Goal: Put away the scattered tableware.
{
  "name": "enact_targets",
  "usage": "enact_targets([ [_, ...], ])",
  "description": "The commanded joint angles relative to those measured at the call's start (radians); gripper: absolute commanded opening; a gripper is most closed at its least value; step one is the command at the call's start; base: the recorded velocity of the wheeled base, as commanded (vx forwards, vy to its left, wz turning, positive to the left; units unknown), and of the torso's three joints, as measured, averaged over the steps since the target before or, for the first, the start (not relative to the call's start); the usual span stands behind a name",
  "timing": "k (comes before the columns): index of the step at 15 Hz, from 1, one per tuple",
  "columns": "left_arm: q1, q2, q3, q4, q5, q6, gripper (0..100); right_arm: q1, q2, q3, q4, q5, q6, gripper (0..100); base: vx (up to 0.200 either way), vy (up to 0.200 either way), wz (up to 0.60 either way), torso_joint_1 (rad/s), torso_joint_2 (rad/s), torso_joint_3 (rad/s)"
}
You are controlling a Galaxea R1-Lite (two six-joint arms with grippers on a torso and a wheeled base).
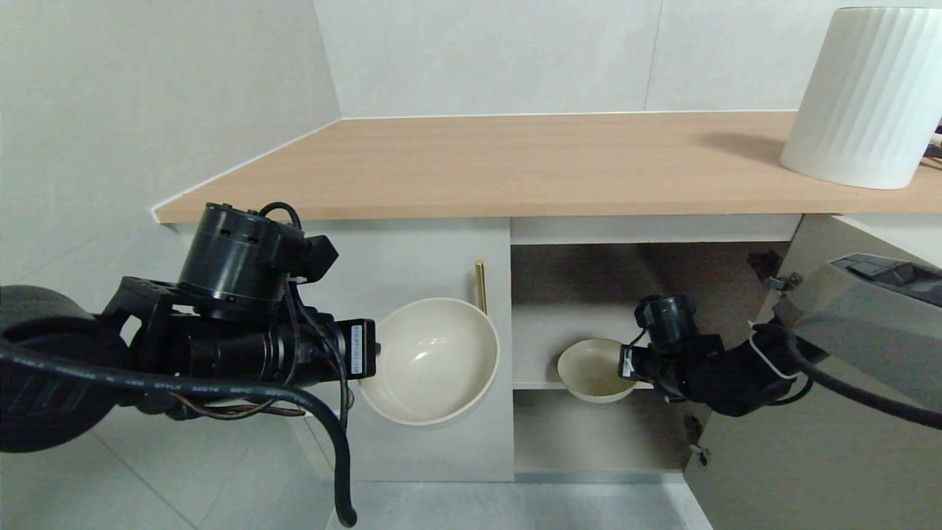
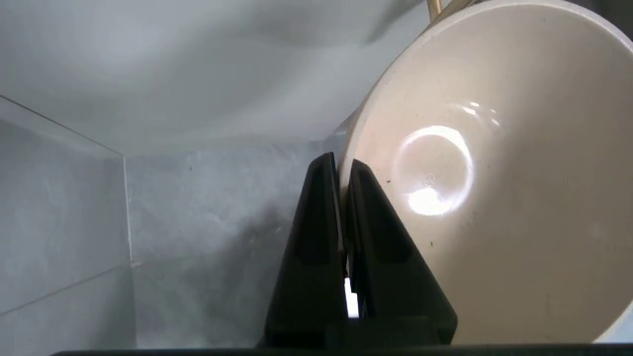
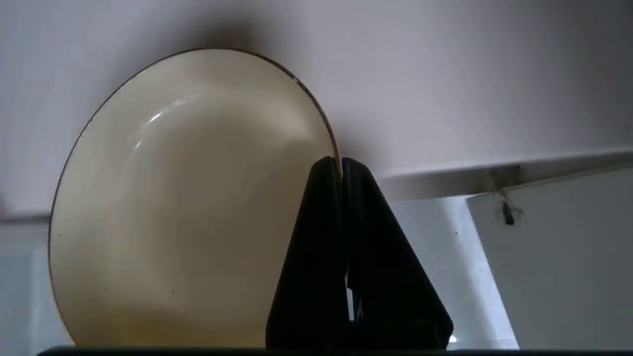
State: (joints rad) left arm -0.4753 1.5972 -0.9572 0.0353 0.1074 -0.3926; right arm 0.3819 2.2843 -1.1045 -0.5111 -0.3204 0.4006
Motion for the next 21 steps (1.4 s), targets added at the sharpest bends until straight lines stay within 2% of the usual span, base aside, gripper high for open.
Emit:
enact_targets([
  [1, 0.0, 0.001, 0.0, 0.0, 0.0, 0.0, 0, -0.011, 0.072, -0.04, 0.0, -0.012, 0.0, 0, 0.0, 0.0, 0.0, 0.0, 0.0, 0.0],
  [6, 0.0, 0.0, 0.0, 0.0, 0.001, 0.0, 0, -0.024, 0.133, -0.123, 0.008, -0.028, 0.0, 0, 0.0, 0.0, 0.0, 0.0, 0.0, 0.0],
  [9, 0.001, -0.002, 0.0, 0.0, 0.001, 0.0, 0, -0.04, 0.175, -0.19, 0.008, -0.081, 0.0, 0, 0.0, 0.0, 0.0, 0.0, 0.0, 0.0],
  [21, 0.0, -0.008, 0.0, -0.002, 0.0, 0.0, 0, -0.06, 0.233, -0.316, 0.013, -0.097, -0.002, 0, 0.0, 0.0, 0.0, 0.0, 0.0, 0.0],
])
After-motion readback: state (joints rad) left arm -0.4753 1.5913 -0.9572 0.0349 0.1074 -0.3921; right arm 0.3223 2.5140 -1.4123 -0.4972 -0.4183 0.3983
